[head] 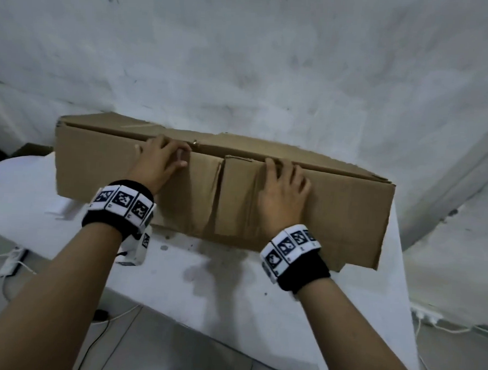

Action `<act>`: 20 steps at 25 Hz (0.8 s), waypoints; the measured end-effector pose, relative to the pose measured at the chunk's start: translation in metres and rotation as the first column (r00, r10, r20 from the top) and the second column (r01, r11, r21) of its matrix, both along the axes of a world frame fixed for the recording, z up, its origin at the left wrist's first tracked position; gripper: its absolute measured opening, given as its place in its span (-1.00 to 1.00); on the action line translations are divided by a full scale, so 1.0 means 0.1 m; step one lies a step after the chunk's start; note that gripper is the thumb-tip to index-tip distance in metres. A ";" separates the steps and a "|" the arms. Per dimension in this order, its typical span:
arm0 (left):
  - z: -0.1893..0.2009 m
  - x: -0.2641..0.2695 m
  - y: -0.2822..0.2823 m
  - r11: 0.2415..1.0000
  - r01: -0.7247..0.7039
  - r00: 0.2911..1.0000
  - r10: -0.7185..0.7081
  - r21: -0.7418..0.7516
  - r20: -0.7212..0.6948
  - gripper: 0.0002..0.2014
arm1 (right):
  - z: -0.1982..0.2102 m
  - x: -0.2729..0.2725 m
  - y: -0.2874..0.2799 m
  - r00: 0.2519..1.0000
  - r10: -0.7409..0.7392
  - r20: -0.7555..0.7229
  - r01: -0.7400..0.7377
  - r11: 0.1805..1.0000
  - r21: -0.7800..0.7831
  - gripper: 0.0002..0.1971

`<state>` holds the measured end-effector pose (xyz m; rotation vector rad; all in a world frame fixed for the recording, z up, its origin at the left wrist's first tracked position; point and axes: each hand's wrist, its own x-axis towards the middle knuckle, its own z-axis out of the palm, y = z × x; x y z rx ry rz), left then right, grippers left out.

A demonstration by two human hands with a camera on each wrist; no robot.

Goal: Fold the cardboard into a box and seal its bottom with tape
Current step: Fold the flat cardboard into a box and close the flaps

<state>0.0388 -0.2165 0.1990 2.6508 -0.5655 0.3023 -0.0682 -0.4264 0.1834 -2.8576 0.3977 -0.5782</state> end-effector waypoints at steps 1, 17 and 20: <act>-0.01 -0.03 -0.01 1.000 -0.013 1.000 0.014 -0.017 0.021 -0.72 | 0.00 0.03 0.15 0.993 0.036 -0.109 -0.030 0.998 0.059 -0.46; 0.54 0.70 0.58 0.876 0.302 0.942 -0.213 0.376 -0.259 -0.71 | 0.21 0.27 1.23 0.990 -0.113 -0.083 0.132 0.954 0.270 -0.60; 0.58 0.73 0.55 0.829 0.319 0.947 -0.264 0.458 -0.182 -0.72 | 0.23 0.11 1.25 0.988 -0.132 -0.084 0.152 0.942 0.299 -0.71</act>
